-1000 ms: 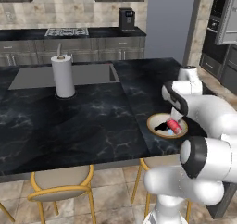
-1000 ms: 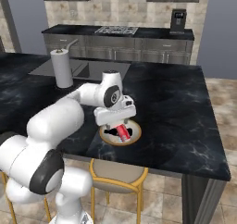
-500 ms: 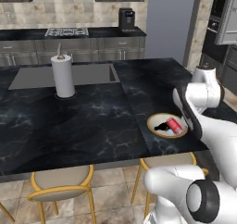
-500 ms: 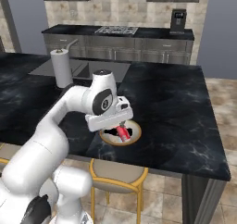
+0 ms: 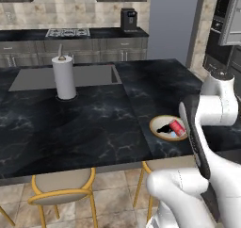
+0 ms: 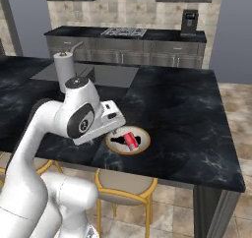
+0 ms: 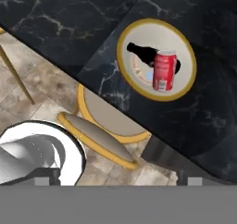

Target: Open the fridge, grab two sodas, and place both sodas inside the bowl with ice on the dining counter.

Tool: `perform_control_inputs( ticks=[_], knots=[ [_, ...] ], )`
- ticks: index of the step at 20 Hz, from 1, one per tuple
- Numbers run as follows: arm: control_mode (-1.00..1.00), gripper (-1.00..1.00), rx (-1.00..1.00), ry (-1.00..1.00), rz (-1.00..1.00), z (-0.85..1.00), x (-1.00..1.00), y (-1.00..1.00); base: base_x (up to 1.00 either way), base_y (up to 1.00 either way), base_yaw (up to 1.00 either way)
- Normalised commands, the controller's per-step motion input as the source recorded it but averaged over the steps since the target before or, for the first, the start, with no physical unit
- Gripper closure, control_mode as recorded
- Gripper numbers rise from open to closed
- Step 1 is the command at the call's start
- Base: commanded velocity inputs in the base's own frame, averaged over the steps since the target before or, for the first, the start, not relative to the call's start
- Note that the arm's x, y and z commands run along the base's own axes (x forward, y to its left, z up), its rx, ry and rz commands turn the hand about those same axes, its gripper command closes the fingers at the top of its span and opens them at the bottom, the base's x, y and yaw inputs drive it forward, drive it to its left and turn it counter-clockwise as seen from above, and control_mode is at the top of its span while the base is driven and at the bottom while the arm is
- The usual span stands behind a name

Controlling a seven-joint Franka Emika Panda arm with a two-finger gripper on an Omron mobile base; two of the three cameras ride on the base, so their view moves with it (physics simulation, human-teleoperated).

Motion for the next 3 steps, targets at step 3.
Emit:
perform_control_inputs(
  ticks=[3],
  knots=[
    [-1.00,-1.00,-0.05,-0.17,0.00,0.44,-0.45,0.46,0.00,0.00,0.00]
  ],
)
